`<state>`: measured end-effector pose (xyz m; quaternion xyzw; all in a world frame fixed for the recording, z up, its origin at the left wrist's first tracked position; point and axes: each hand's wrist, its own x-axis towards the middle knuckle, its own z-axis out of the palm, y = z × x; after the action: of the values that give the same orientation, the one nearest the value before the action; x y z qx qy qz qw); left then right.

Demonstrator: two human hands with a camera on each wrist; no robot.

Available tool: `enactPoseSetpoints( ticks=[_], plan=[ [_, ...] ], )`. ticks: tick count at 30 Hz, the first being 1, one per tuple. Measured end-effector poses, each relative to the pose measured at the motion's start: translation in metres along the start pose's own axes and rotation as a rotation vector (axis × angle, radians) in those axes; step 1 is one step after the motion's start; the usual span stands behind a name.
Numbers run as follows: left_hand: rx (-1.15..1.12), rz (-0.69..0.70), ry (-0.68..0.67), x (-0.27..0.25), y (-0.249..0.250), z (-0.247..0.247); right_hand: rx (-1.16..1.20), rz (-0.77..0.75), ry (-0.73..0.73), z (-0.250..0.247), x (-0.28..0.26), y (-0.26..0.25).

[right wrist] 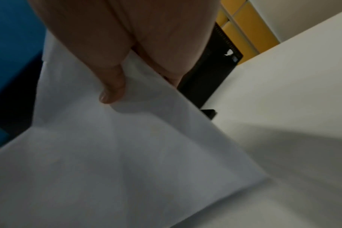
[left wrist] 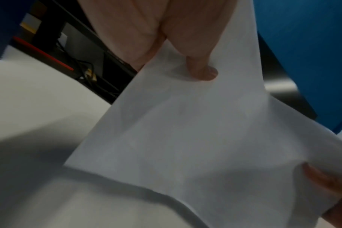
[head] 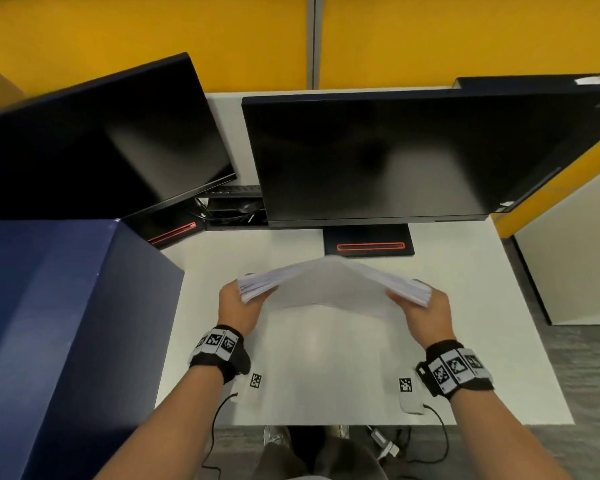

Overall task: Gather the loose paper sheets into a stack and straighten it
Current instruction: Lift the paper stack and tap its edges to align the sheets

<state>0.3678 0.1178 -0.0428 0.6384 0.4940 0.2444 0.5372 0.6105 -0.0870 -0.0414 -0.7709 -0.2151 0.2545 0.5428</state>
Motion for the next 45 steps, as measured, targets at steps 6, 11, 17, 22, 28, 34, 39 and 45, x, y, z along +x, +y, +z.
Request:
enactPoseSetpoints(
  ticks=[6,11,17,22,28,34,39,45],
  plan=[
    [-0.036,0.035,0.061,-0.008,0.001,-0.002,-0.007,-0.017,0.078,0.001,-0.001,-0.001],
    [-0.145,-0.006,0.187,-0.018,0.000,0.009,0.026,0.037,0.085,0.013,-0.013,0.005],
    [-0.289,0.077,0.281,-0.021,0.017,0.014,0.203,0.068,0.228,0.024,-0.014,-0.020],
    [-0.296,0.024,0.286,-0.014,0.023,0.012,0.229,0.167,0.371,0.033,0.001,-0.030],
    [-0.113,0.045,0.217,-0.010,0.012,0.003,0.022,0.072,0.188,0.016,0.001,-0.045],
    [0.253,0.564,0.137,0.010,0.090,-0.014,-0.574,-0.222,-0.241,0.006,-0.001,-0.090],
    [0.533,0.986,-0.107,-0.008,0.163,-0.006,-0.360,-0.360,-0.188,0.050,-0.004,-0.120],
    [-0.016,0.385,0.099,0.003,0.106,-0.048,0.176,-0.215,-0.086,0.036,-0.006,-0.108]
  ],
)
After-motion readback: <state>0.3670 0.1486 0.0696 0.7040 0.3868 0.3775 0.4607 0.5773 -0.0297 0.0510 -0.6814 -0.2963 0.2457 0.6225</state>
